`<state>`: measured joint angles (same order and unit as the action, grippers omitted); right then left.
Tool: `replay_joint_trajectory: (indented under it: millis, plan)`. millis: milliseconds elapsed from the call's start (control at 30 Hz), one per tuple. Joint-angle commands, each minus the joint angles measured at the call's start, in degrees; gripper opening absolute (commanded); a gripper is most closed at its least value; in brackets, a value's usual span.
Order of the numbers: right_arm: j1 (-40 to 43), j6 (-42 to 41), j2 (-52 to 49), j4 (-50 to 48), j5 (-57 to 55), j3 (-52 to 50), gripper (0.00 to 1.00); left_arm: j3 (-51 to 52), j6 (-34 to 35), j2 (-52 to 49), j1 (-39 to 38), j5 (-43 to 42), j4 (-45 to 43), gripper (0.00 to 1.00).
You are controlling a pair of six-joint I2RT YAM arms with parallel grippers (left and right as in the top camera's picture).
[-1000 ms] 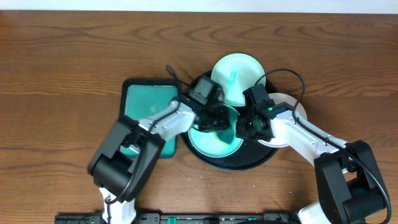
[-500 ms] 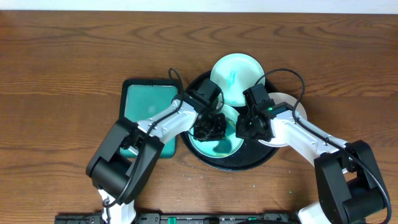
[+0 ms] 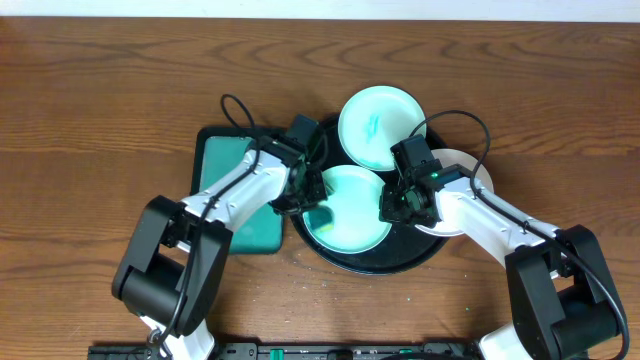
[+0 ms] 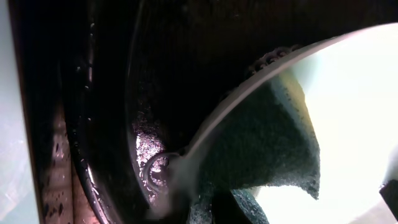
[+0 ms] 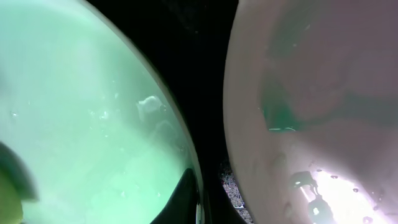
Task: Clean dirty plates on tray and stack at the side
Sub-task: 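Scrub the lower pale green plate with the sponge in the left gripper, then return the sponge to the basin with the left gripper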
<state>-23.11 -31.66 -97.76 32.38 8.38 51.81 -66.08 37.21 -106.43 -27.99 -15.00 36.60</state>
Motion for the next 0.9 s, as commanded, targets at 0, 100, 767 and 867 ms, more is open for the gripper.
replay_joint_trajectory:
  millis: [0,100,767,867]
  plan:
    - [-0.15,-0.44,-2.27,0.37,-4.50,-0.52,0.01,1.60,-1.57,-0.63,1.22,11.21,-1.53,0.07]
    - [-0.15,-0.44,-2.27,0.37,-4.50,-0.52,0.01,1.62,-2.45,-0.63,1.22,6.51,-4.96,0.07]
    - [-0.15,-0.42,-2.27,0.66,-5.57,-0.55,0.01,1.60,-8.74,11.19,-0.79,-4.79,-1.84,0.07]
    - [-0.15,-0.39,-2.27,0.42,-5.57,-0.55,0.01,1.62,-10.32,19.61,3.65,5.90,5.42,0.07]
